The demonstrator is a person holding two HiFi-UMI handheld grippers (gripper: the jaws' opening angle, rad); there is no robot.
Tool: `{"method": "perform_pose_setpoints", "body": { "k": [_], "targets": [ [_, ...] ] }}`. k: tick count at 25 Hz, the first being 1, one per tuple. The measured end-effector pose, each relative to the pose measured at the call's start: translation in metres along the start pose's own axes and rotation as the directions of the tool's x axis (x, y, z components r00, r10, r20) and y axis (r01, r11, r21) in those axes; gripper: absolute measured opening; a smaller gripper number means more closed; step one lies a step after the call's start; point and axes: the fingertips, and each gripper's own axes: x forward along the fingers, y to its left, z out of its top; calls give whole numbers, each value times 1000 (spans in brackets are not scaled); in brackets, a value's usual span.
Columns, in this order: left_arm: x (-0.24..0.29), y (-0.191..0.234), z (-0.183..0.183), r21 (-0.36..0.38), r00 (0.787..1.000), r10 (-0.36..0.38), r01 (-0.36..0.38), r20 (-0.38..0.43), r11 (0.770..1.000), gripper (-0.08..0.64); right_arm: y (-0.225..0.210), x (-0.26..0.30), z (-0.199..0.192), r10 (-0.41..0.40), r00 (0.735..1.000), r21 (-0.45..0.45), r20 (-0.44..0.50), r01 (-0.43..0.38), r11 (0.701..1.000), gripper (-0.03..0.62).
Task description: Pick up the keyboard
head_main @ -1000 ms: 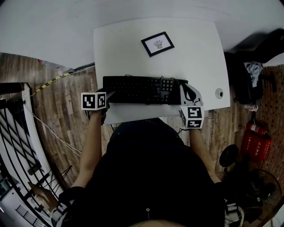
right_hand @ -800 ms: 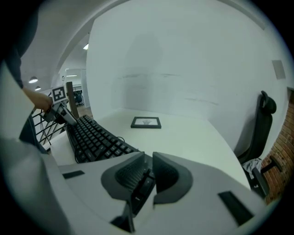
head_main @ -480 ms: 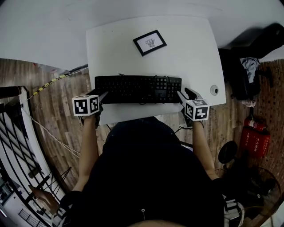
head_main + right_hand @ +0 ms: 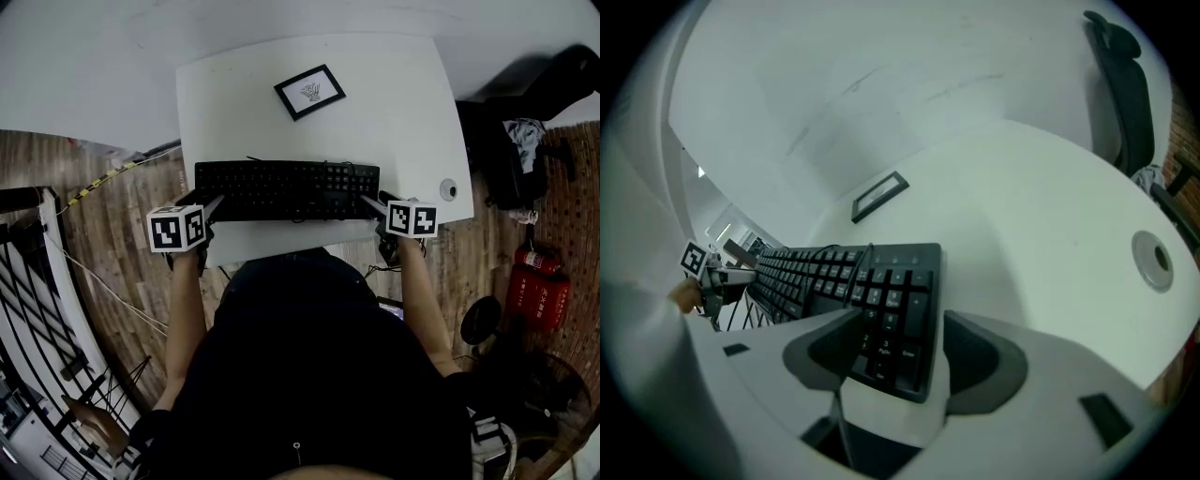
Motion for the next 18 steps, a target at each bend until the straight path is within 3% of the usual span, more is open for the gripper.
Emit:
{"method": "perform_pose_setpoints", "body": {
  "k": [10,18],
  "targets": [
    [0,-3,5,12,1000,1,-1,0,1000,293,-5,9,-8,40,998,123,-54,-33,992,242],
    [2,0,4,12,1000,18,-18,-7,1000,293,-3,14,-8,28,995,125,-91,-16,992,244]
  ]
}}
